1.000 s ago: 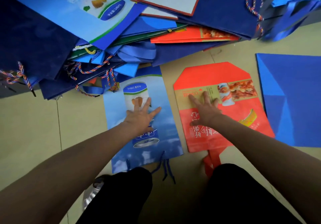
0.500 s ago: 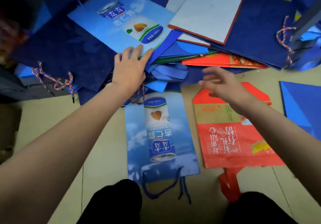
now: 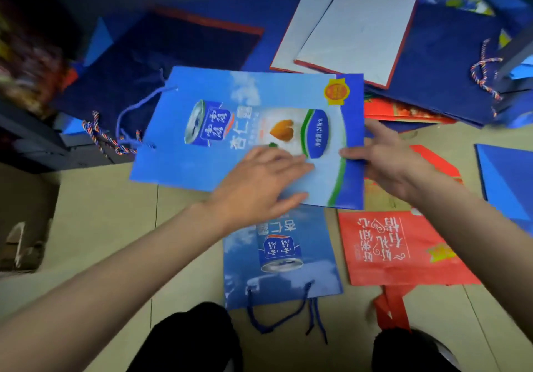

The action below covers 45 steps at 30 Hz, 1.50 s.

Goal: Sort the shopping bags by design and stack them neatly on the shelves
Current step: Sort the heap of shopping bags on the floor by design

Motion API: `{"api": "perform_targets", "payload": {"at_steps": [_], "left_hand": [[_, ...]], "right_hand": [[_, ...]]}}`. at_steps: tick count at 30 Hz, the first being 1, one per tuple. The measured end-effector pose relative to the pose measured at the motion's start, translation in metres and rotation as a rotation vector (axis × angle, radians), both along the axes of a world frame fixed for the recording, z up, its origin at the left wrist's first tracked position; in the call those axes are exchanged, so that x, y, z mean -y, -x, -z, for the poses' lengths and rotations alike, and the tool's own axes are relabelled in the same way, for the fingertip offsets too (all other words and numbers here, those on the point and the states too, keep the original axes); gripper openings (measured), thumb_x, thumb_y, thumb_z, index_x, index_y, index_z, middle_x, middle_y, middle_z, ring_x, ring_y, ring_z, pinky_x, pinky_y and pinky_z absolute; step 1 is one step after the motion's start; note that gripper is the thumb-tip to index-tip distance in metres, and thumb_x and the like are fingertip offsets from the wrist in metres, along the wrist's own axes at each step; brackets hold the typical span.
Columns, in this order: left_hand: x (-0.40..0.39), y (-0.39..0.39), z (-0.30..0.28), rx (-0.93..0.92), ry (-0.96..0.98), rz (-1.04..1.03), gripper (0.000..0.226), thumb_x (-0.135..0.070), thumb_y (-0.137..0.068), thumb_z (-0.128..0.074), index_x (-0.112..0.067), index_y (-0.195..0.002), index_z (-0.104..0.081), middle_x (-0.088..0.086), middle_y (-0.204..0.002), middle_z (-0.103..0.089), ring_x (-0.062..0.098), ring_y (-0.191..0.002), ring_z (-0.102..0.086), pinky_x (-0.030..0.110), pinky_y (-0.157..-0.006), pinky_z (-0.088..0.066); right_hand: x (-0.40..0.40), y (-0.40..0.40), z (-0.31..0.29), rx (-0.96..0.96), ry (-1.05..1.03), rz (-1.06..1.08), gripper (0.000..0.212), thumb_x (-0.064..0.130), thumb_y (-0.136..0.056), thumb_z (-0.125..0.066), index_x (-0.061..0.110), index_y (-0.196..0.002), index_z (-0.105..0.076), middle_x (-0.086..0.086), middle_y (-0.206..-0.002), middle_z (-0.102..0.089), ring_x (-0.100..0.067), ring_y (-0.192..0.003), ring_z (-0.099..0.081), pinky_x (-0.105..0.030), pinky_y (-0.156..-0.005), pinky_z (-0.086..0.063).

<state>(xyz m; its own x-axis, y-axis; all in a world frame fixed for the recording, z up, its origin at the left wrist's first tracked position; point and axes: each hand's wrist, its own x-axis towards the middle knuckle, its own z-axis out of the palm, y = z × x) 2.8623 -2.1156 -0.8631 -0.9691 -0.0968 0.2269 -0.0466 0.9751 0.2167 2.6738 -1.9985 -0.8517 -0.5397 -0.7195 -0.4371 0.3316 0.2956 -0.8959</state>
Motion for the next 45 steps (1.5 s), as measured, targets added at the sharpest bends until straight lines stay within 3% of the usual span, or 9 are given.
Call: {"api": "perform_targets", "payload": {"at_steps": [6,9,15,21,25,32,35,40,45], "left_hand": [[0.024,0.005,0.02,0.22,-0.071,-0.27,0.068,-0.043,-0.082,-0.044,-0.01,-0.141,-0.041,0.017,-0.146,-0.038,0.041,-0.122,-0.044,0.053,-0.098,-0.038],[0.015,0.007,0.04,0.42,-0.068,-0.283,0.069,-0.035,-0.091,-0.054,-0.018,-0.149,-0.022,0.01,-0.155,-0.017,0.034,-0.133,-0.029,0.045,-0.106,-0.029],[-0.008,0.0,0.062,0.455,-0.09,-0.21,0.057,-0.025,-0.087,-0.041,-0.013,-0.143,-0.039,0.019,-0.15,-0.029,0.041,-0.121,-0.045,0.048,-0.098,-0.04],[-0.048,-0.004,0.105,0.619,-0.624,-0.439,0.063,-0.021,-0.091,-0.052,-0.013,-0.147,-0.025,0.015,-0.146,-0.032,0.033,-0.129,-0.039,0.029,-0.103,-0.032],[-0.08,0.007,0.109,0.484,-1.083,-0.561,0.051,0.0,-0.094,-0.048,-0.007,-0.141,-0.03,0.01,-0.109,-0.053,0.013,-0.078,-0.062,0.014,-0.064,-0.044],[-0.065,-0.008,0.104,0.714,-0.323,-0.444,0.063,-0.03,-0.093,-0.048,-0.033,-0.148,-0.017,0.0,-0.147,-0.023,0.028,-0.131,-0.025,0.041,-0.103,-0.033],[-0.057,-0.033,0.113,0.838,-0.273,-0.636,0.064,-0.032,-0.094,-0.048,-0.035,-0.147,-0.014,-0.001,-0.152,-0.007,0.033,-0.134,-0.018,0.046,-0.1,-0.034],[-0.045,-0.057,0.128,0.708,-0.476,-0.904,0.065,-0.027,-0.091,-0.051,-0.023,-0.148,-0.019,0.015,-0.151,-0.01,0.035,-0.137,-0.017,0.041,-0.105,-0.028],[-0.02,-0.058,0.118,0.512,-0.725,-0.984,0.057,-0.019,-0.09,-0.056,-0.008,-0.142,-0.034,0.021,-0.147,-0.02,0.034,-0.135,-0.029,0.031,-0.108,-0.026]], "right_hand": [[-0.088,0.088,0.015,-0.518,-0.341,-0.263,0.076,-0.023,-0.08,-0.051,0.033,-0.132,-0.045,0.0,-0.108,-0.069,0.008,-0.078,-0.063,-0.013,-0.074,-0.051],[-0.104,0.102,0.029,-0.855,-0.602,-0.507,0.084,-0.013,-0.077,-0.06,0.043,-0.136,-0.038,-0.015,-0.137,-0.051,-0.022,-0.118,-0.054,-0.034,-0.101,-0.038],[-0.095,0.072,0.072,-1.072,-0.891,-0.418,0.064,0.008,-0.09,-0.053,0.021,-0.148,-0.03,-0.026,-0.128,-0.043,-0.044,-0.113,-0.047,-0.045,-0.095,-0.037],[-0.125,0.059,0.107,-0.692,-1.017,-0.224,0.076,0.028,-0.086,-0.062,0.029,-0.149,-0.019,-0.02,-0.146,-0.029,-0.041,-0.132,-0.029,-0.05,-0.108,-0.026],[-0.134,0.038,0.116,-0.777,-1.07,-0.368,0.056,0.028,-0.085,-0.062,0.025,-0.137,-0.04,-0.023,-0.128,-0.044,-0.039,-0.124,-0.036,-0.047,-0.1,-0.033],[-0.04,0.005,0.094,-1.196,-0.769,-0.502,0.07,0.035,-0.088,-0.06,0.03,-0.147,-0.023,-0.012,-0.143,-0.028,-0.033,-0.133,-0.023,-0.051,-0.11,-0.019],[-0.02,-0.004,0.1,-0.946,-0.855,-0.469,0.077,0.029,-0.088,-0.061,0.029,-0.149,-0.014,-0.012,-0.155,-0.007,-0.039,-0.141,-0.009,-0.052,-0.111,-0.016],[-0.044,-0.024,0.119,-0.5,-0.748,-0.45,0.072,0.015,-0.086,-0.062,0.015,-0.146,-0.024,-0.02,-0.137,-0.035,-0.033,-0.119,-0.046,-0.023,-0.085,-0.037],[-0.022,-0.042,0.121,-0.256,-0.404,-0.183,0.056,0.002,-0.083,-0.066,0.011,-0.134,-0.046,-0.015,-0.137,-0.045,-0.027,-0.114,-0.052,-0.034,-0.096,-0.044]]}}
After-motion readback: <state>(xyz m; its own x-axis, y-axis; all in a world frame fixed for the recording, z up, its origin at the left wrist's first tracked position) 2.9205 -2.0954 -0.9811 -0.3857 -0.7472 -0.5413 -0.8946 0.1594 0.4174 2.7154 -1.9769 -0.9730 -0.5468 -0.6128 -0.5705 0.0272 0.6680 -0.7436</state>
